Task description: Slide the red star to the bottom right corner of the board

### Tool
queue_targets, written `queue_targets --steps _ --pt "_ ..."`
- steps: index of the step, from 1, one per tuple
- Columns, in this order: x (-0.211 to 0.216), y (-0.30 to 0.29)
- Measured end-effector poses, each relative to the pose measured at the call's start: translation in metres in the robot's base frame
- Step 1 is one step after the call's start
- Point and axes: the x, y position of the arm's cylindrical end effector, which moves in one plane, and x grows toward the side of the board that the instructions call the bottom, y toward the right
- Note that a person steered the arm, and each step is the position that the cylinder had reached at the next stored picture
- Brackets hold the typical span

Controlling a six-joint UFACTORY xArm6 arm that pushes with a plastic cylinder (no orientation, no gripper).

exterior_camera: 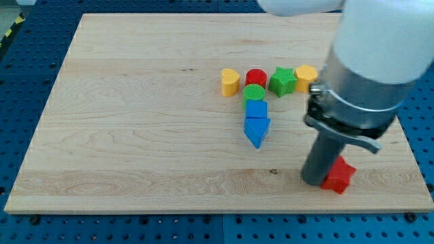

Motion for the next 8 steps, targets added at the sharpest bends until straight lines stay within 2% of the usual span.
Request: queue_targets --steps 2,4,6,8 --pt "0.0 0.067" --pt "0.0 0.095" --pt "0.0 0.05" --pt "0.0 0.046"
